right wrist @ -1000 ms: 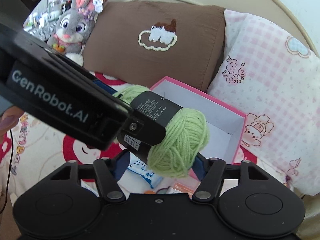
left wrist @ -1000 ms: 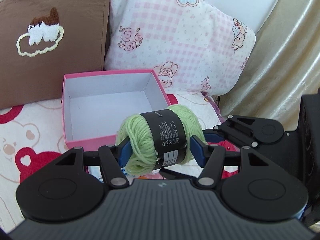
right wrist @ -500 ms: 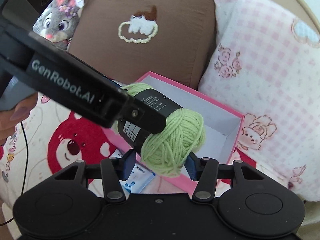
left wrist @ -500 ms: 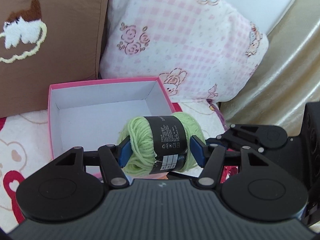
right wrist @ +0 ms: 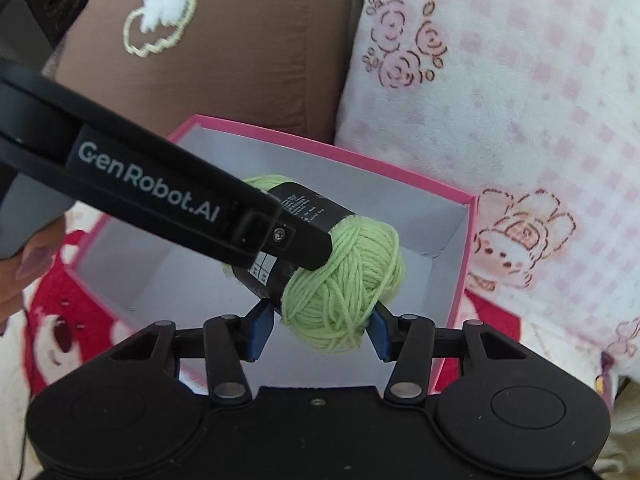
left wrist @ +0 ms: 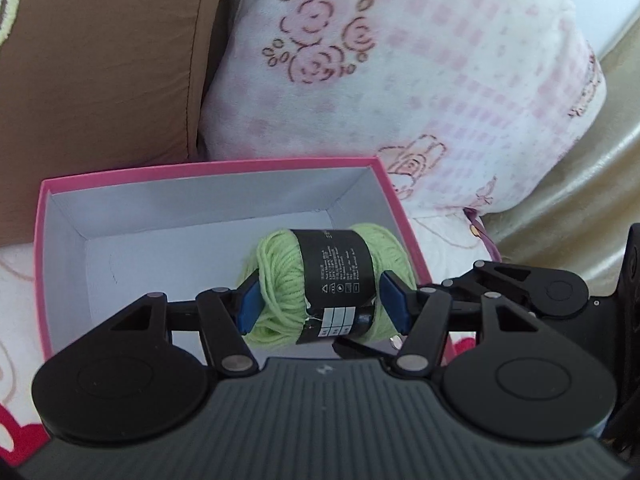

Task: Organize objects
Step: 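Lift the yarn ball with the left gripper and carry it over the pink box, then lower the yarn ball into the pink box and open the left gripper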

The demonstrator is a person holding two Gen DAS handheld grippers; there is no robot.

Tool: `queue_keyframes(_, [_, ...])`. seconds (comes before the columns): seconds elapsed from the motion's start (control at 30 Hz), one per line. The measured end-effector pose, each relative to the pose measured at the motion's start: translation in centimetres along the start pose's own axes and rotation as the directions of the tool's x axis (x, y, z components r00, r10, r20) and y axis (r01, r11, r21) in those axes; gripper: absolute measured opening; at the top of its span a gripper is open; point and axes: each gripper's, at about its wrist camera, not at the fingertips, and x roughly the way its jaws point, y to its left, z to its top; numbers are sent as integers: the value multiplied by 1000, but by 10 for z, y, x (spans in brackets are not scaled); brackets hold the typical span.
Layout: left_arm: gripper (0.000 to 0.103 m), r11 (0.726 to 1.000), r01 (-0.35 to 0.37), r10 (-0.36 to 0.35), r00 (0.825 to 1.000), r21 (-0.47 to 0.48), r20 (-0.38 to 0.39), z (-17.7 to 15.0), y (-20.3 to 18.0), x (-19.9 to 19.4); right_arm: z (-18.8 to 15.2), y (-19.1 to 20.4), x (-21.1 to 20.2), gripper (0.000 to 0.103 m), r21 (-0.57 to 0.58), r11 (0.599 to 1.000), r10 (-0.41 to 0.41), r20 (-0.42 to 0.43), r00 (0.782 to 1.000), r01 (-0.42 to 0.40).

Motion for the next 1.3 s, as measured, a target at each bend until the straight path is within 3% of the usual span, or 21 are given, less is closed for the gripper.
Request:
queue_keyframes(0.07, [59, 1000, -3, 3, 1000, -7, 9, 3, 5, 9, 6, 5, 15, 55, -42, 998, -52, -15, 999, 52])
queue_keyframes(0.17, [59, 1000, 7, -6, 1000, -27, 10, 7, 17, 20, 12, 5, 27, 55, -60, 997, -56, -36, 998, 54])
queue_keyframes(0.4, [59, 993, 57, -56, 998, -100, 9, 10, 34, 37, 8, 4, 35, 54, -65, 990, -125, -3, 992, 124])
queue_keyframes(0.5, [57, 990, 56, -56, 998, -128, -3, 9, 42, 46, 9, 5, 39, 54, -79, 991, -113, -17, 993, 111])
queue_keyframes(0.57, [49, 989, 51, -55, 998, -140, -25, 6, 46, 54, 10, 7, 40, 52, -95, 990, -105, -13, 994, 103])
queue_keyframes(0.7, [43, 979, 79, -87, 995, -188, -37, 0, 50, 66, 11, 16, 33, 49, -200, 977, -61, 69, 996, 74])
queue_keyframes(0.97, [41, 977, 39, -47, 998, -210, -31, -7, 48, 72, -10, 9, 31, 48, -171, 984, -42, 40, 998, 48])
queue_keyframes(1.13, [40, 974, 38, -37, 999, -221, 9, -3, 41, 78, -18, 16, 40, 30, -201, 978, -54, 4, 999, 54])
queue_keyframes(1.3, [39, 984, 7, -4, 1000, -177, 17, 3, 28, 84, -17, 23, 57, 30, -234, 965, -125, 3, 992, 122])
